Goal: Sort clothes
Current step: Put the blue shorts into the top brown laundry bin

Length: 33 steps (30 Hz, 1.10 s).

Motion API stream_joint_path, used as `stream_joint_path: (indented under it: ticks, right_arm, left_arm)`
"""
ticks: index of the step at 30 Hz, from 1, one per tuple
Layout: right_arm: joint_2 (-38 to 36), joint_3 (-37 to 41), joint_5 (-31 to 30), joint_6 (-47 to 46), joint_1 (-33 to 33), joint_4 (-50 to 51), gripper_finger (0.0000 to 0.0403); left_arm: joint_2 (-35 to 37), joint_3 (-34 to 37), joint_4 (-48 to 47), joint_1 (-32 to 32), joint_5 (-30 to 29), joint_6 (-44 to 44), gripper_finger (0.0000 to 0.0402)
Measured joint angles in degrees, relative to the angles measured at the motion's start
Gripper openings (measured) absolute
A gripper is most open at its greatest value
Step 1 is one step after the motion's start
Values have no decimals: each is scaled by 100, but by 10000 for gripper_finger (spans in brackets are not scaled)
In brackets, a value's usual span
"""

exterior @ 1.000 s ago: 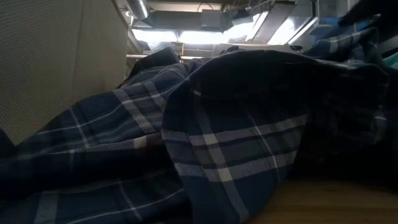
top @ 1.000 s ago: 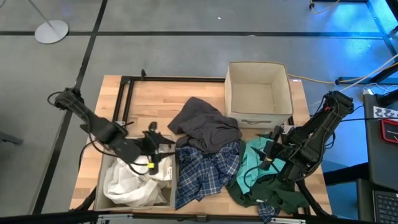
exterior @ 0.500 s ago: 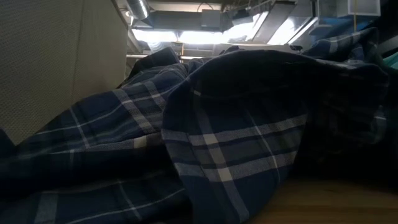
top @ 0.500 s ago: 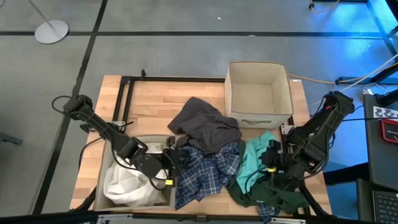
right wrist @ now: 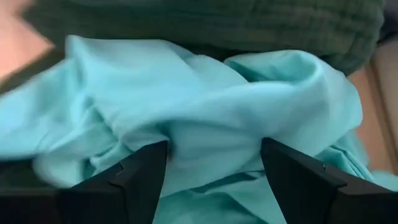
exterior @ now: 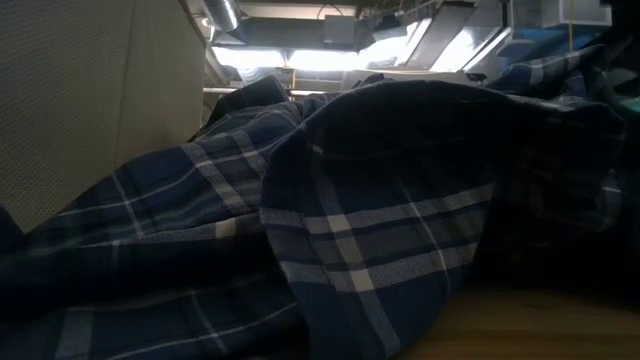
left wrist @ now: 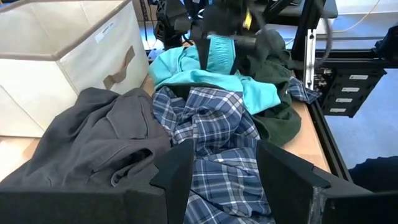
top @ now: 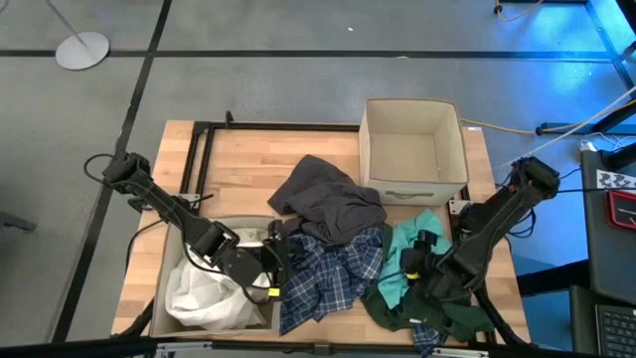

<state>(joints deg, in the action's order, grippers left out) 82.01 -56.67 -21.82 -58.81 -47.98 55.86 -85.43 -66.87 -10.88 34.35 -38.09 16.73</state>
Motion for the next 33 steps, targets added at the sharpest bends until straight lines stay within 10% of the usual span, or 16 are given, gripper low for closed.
stream_joint_path:
  ticks: [11,22,33]
  right_arm:
    - [852,799,-334,-25,377,-962,245]
    - [938,974,-465,391,446,-1310,19]
    - [577,-525,-440,950,285,867,19]
  left_arm:
    - [-4,0,-9,-54,-4,-20,166]
    - [-4,0,-20,-120,-11,-20,166]
    - [-4,-2,-58,-118,-11,-25,166]
